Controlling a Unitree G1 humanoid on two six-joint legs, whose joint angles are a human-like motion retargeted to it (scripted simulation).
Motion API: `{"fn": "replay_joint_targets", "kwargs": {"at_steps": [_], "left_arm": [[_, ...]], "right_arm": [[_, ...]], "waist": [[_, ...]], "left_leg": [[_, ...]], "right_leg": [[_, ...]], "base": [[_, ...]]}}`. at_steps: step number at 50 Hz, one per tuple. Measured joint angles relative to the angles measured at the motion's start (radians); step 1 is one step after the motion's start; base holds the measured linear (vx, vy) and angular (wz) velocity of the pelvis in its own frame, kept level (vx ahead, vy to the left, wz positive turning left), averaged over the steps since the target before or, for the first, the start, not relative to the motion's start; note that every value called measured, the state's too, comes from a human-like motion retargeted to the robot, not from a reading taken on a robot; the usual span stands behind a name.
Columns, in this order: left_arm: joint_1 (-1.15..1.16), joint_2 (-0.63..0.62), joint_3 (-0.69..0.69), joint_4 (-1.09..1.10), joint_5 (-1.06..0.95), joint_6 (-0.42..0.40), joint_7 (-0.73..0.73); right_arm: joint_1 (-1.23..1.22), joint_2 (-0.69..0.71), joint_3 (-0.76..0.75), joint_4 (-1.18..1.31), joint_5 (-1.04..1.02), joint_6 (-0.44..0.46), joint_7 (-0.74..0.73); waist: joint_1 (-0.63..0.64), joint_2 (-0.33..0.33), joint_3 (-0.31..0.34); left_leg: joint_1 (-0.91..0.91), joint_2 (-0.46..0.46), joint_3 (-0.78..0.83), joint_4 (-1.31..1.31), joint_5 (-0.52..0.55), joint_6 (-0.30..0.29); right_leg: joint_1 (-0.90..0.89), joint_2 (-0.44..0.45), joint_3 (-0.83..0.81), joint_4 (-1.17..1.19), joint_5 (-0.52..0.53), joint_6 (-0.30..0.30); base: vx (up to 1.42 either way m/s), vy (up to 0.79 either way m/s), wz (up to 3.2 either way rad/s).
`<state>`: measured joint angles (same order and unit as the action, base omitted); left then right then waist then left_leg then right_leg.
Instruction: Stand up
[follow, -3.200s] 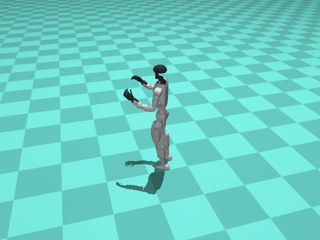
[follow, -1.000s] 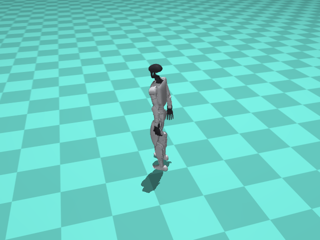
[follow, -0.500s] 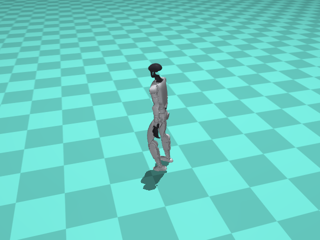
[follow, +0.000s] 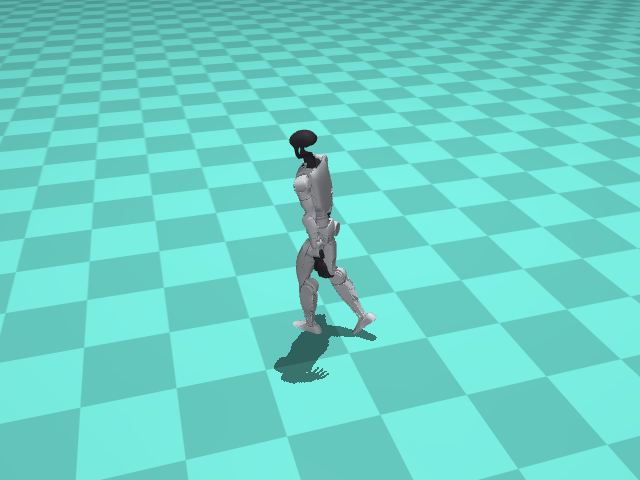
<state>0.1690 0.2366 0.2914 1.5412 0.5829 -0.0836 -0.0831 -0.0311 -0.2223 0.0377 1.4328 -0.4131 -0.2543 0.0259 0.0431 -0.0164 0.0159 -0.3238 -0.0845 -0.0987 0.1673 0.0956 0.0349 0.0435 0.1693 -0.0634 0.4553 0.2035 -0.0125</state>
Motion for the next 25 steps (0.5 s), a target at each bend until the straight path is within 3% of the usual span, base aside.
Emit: {"fn": "replay_joint_targets", "kwargs": {"at_steps": [2,5,8,12,17,20,22,25], "left_arm": [[-0.048,-0.006,-0.033,-0.01,0.0,-0.006,0.001],[-0.162,-0.005,-0.087,-0.03,0.03,-0.015,-0.014],[-0.262,-0.004,-0.126,-0.073,0.075,-0.027,-0.025],[-0.371,-0.02,-0.17,-0.146,0.09,-0.069,-0.009],[-0.467,-0.039,-0.221,-0.225,0.077,-0.128,-0.01],[-0.498,-0.043,-0.248,-0.246,0.079,-0.152,-0.014],[-0.509,-0.043,-0.257,-0.254,0.079,-0.161,-0.017],[-0.481,-0.061,-0.271,-0.249,0.082,-0.174,-0.02]], "right_arm": [[0.021,-0.005,-0.01,0.015,-0.013,0.007,-0.005],[0.057,-0.01,-0.04,0.035,-0.019,0.012,-0.017],[0.084,-0.012,-0.069,0.058,0.007,0.013,-0.012],[0.108,-0.024,-0.092,0.076,0.025,0.012,-0.012],[0.123,-0.037,-0.114,0.094,0.019,0.018,-0.02],[0.122,-0.036,-0.129,0.109,0.017,0.022,-0.021],[0.108,-0.037,-0.138,0.111,0.014,0.025,-0.022],[0.107,-0.043,-0.148,0.119,0.007,0.031,-0.02]], "waist": [[-0.006,0.038,-0.012],[0.016,0.075,-0.024],[-0.005,0.088,-0.02],[-0.047,0.077,-0.015],[-0.113,0.029,0.016],[-0.105,0.03,0.033],[-0.08,0.045,0.028],[-0.121,0.062,0.004]], "left_leg": [[0.024,0.038,-0.015,0.009,-0.034,-0.013],[0.073,0.088,-0.01,0.014,-0.088,-0.032],[0.138,0.097,-0.019,-0.008,-0.11,-0.038],[0.225,0.072,-0.014,-0.041,-0.144,-0.04],[0.373,-0.009,-0.053,-0.069,-0.194,-0.041],[0.465,0.018,-0.058,-0.068,-0.244,-0.083],[0.487,0.071,-0.045,-0.053,-0.264,-0.144],[0.516,0.031,-0.088,-0.013,-0.217,-0.167]], "right_leg": [[-0.094,0.006,-0.056,0.17,0.016,-0.004],[-0.27,-0.013,-0.106,0.423,-0.129,-0.064],[-0.402,0.001,-0.077,0.45,-0.195,-0.023],[-0.484,-0.047,-0.006,0.218,-0.247,0.07],[-0.494,-0.228,0.019,-0.252,-0.251,0.253],[-0.51,-0.219,0.044,-0.465,-0.309,0.274],[-0.53,-0.162,0.039,-0.501,-0.339,0.274],[-0.528,-0.241,-0.017,-0.413,-0.313,0.274]], "base": [[0.69,0.28,-0.27],[0.66,0.26,-0.54],[0.53,0.19,0.14],[0.6,0.23,0.38],[0.68,0.12,0.63],[0.77,-0.1,0.04],[0.72,-0.25,-0.35],[0.77,0.36,0.68]]}}
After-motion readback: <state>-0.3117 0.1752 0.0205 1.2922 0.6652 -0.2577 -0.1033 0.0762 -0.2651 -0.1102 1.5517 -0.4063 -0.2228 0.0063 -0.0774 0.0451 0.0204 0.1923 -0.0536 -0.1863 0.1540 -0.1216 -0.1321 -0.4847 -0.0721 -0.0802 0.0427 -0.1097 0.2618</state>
